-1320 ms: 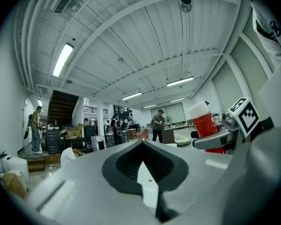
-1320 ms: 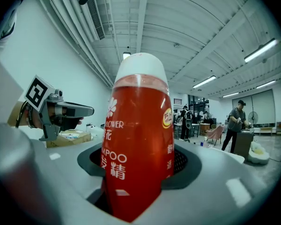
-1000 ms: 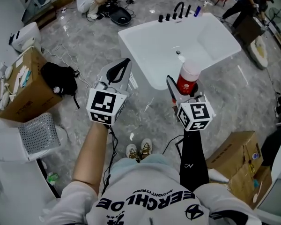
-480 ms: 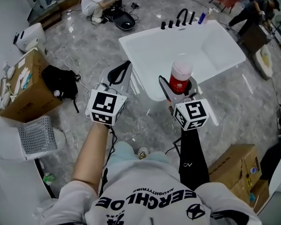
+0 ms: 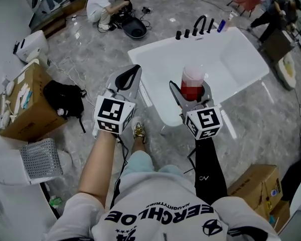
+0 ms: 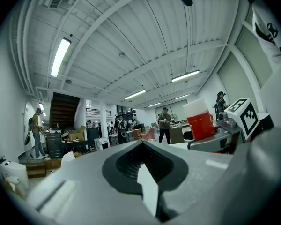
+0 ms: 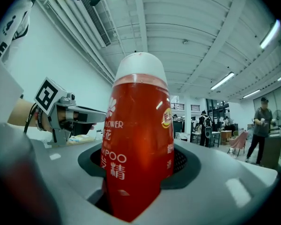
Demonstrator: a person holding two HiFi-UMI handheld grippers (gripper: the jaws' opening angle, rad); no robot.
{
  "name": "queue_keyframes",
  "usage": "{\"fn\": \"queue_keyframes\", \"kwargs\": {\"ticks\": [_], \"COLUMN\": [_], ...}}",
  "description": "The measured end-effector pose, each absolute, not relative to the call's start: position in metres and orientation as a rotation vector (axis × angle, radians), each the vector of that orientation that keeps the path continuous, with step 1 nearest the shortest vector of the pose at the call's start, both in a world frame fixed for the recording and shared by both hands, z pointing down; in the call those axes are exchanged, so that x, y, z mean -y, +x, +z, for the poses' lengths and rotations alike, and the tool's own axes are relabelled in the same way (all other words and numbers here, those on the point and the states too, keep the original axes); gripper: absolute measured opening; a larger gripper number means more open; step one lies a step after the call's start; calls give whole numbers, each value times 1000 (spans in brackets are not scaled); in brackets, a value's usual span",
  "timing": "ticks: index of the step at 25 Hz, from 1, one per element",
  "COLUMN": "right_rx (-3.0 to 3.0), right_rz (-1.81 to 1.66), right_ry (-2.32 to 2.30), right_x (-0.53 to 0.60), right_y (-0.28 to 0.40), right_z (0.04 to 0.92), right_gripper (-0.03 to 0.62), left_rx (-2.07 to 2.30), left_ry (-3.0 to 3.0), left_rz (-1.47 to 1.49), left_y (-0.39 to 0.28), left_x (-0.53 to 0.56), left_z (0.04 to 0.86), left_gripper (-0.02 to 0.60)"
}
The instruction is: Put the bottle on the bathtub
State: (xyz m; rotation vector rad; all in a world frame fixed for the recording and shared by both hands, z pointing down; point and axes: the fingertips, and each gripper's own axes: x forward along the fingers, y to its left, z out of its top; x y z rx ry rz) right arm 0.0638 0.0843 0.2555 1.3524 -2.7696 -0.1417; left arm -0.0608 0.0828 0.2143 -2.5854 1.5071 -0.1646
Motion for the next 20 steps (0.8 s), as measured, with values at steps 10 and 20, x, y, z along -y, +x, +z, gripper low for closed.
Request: {"fn": "queue_keyframes", "kwargs": {"ticks": [10,20], "right_rx": [2718,2626], "right_rz": [-159,-115], "right_ry": [1404,1506], "right_x": [120,308], "right_y": [20,-11], "right_z": [263,274], "right_gripper": [304,304], "left_rx": [-1417,-1411], "left_ry": [-2652,-2734], "left_rz": [-158,-140], "left_y": [-90,-138], "left_x": [140,340], "left_z": [233,245], "left_gripper": [2,0]}}
